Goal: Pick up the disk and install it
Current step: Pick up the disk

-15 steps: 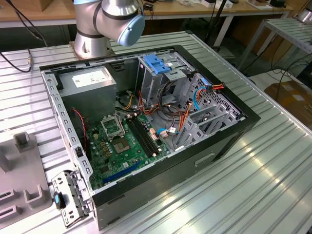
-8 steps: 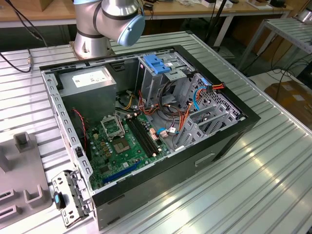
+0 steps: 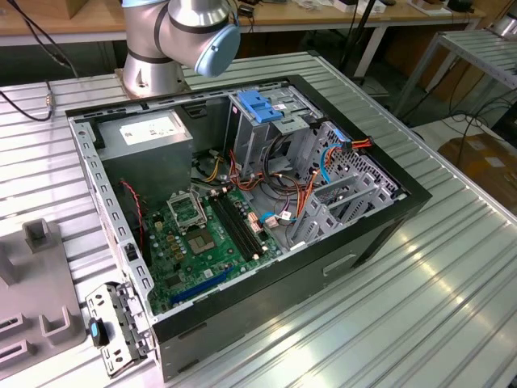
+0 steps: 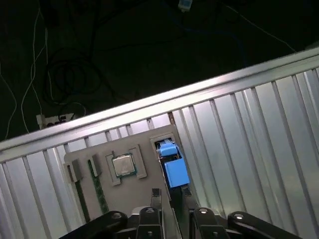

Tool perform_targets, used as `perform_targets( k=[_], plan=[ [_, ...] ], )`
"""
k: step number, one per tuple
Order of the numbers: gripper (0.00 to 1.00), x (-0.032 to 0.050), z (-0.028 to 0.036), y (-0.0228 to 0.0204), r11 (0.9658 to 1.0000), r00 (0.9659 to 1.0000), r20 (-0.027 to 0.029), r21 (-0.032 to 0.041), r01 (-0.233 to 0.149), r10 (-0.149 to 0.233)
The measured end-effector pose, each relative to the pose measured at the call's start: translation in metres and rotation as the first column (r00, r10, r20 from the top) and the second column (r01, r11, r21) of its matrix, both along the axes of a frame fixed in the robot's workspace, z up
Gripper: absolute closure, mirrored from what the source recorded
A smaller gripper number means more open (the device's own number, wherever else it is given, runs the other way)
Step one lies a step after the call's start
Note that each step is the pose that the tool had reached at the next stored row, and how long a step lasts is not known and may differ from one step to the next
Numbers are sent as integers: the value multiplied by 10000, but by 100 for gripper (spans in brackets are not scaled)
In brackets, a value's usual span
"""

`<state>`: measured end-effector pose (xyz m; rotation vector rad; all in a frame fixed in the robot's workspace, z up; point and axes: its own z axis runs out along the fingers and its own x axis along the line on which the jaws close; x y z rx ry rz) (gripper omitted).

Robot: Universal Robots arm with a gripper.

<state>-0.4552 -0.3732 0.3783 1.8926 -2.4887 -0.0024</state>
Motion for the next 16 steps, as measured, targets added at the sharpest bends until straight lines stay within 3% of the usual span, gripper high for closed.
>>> perform_targets(
  k=[2,4,6,9,12,13,16],
  plan=[
    [58,0,-18,0,9996,9996,13,0,-275,275],
    [58,0,-38,0,9984,9984,15,0,-571,571],
    [58,0,-67,0,9950,9950,19,0,-998,998],
    [58,-2,-115,0,9845,9845,23,-1,-1755,1755],
    [57,-13,-139,0,9789,9789,32,-1,-2044,2044],
    [50,-17,-152,0,9761,9761,31,0,-2175,2175],
    [50,-28,-196,0,9679,9679,37,29,-2514,2514]
  ],
)
